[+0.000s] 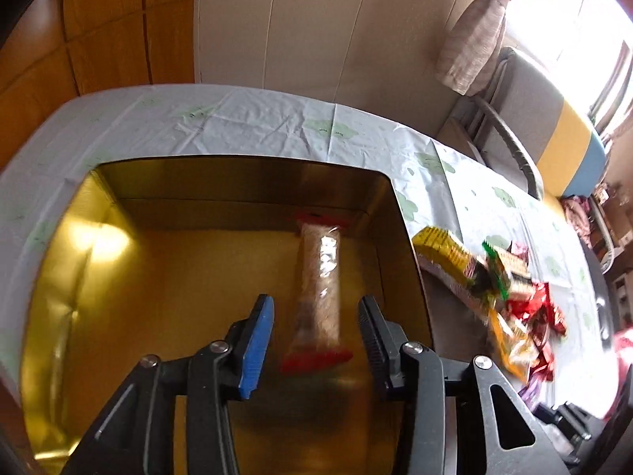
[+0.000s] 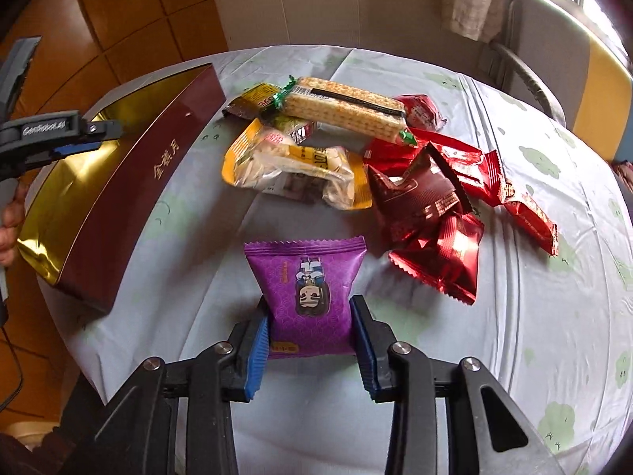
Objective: Organize snacks
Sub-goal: 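Drop the granola bar into the tin with the left gripper while the right gripper grasps the purple pastry bag, then carry the purple pastry bag over the tin and release it with the right gripper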
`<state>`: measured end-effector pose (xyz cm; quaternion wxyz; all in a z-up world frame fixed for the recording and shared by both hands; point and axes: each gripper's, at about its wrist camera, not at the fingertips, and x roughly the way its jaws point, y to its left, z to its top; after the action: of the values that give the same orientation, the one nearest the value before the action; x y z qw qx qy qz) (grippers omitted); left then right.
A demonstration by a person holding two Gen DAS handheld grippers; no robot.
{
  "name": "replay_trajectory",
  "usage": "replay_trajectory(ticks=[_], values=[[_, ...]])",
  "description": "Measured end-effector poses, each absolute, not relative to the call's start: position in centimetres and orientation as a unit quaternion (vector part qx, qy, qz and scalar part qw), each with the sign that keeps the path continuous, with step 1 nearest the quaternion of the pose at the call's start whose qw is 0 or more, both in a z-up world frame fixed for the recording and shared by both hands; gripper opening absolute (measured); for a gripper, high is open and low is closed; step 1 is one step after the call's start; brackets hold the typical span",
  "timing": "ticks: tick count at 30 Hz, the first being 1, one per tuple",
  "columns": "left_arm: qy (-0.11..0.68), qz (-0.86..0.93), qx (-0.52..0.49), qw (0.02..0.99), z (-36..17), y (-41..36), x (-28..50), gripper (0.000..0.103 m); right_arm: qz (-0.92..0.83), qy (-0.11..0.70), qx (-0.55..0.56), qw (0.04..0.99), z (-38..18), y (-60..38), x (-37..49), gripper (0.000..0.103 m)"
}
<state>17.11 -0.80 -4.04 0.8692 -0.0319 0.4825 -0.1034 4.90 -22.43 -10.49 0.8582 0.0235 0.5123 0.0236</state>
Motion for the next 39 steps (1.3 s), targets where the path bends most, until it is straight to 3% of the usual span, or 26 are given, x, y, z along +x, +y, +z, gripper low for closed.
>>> replay_trajectory(ticks=[15,27,39], values=[[0.385,-0.008,0.027,0.923,-1.1,2.8,5.1,0.051,0.061,0.489,0.042,0.869,-8.8,-20.0,2.5,0.037],[0.351,0.014,0.027,0.936,0.9,4.5,3.0,0.056,0.155,0.44,-0.007,0.884,-2.8,-12.5,6.2,0.037],[0.353,0.031,0.02,0.935,0.6,6.4,2.5,0.057,0.198,0.459,-0.048,0.865,-3.7,-5.4,9.8,0.037]])
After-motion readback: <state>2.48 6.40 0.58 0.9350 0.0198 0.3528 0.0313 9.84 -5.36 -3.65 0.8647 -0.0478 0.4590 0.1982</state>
